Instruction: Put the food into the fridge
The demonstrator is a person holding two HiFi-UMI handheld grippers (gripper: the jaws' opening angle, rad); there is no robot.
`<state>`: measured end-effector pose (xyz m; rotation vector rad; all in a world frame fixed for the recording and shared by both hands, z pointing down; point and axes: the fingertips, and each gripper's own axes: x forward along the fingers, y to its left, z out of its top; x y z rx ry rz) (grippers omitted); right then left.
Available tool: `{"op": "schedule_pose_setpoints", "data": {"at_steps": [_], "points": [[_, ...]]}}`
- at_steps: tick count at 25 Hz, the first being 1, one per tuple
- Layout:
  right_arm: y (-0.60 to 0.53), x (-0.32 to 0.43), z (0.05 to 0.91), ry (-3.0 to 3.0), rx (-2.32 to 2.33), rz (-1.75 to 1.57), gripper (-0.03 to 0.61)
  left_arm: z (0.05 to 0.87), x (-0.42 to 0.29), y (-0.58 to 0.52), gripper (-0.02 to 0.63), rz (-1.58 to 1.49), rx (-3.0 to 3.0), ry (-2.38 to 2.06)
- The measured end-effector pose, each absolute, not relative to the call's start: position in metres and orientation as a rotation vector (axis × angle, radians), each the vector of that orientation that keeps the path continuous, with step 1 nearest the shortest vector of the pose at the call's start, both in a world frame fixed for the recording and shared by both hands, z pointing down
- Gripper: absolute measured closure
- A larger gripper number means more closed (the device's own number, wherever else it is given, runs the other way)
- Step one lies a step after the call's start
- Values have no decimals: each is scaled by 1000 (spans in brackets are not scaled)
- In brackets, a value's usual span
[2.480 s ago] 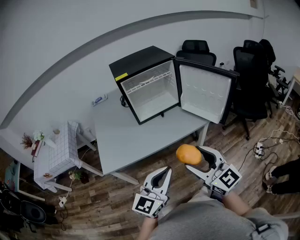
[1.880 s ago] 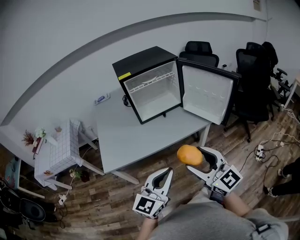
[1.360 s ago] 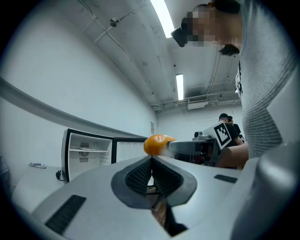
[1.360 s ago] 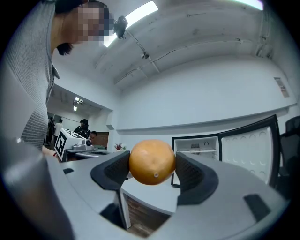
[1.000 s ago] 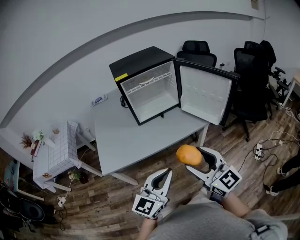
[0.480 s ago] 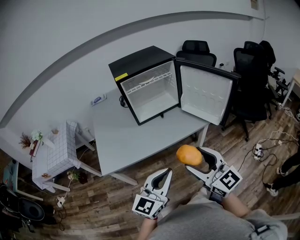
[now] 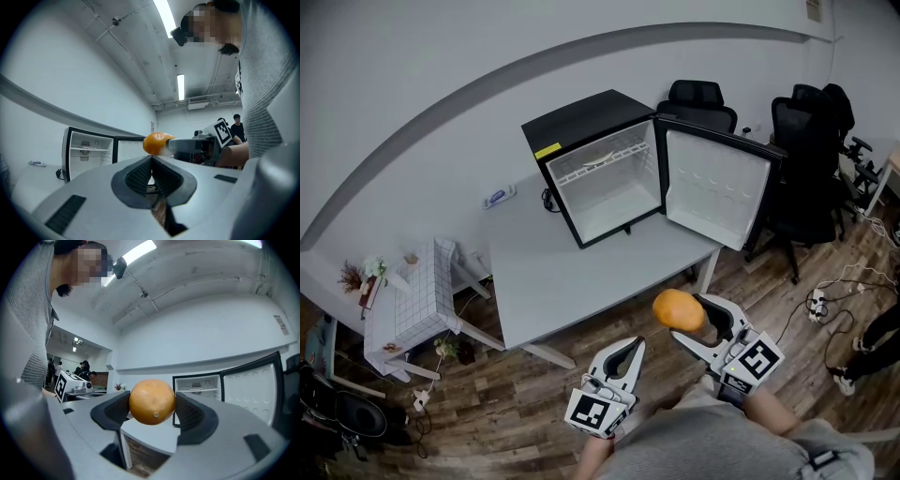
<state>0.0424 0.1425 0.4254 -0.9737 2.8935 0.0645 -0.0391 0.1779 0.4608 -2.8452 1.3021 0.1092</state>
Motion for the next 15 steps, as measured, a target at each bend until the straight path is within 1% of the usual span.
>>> {"op": "schedule_pose_setpoints", "data": {"at_steps": [15], "points": [[137,40,423,2897,-951,64,267,461,-40,174,603,114,-2842,1303]]}}
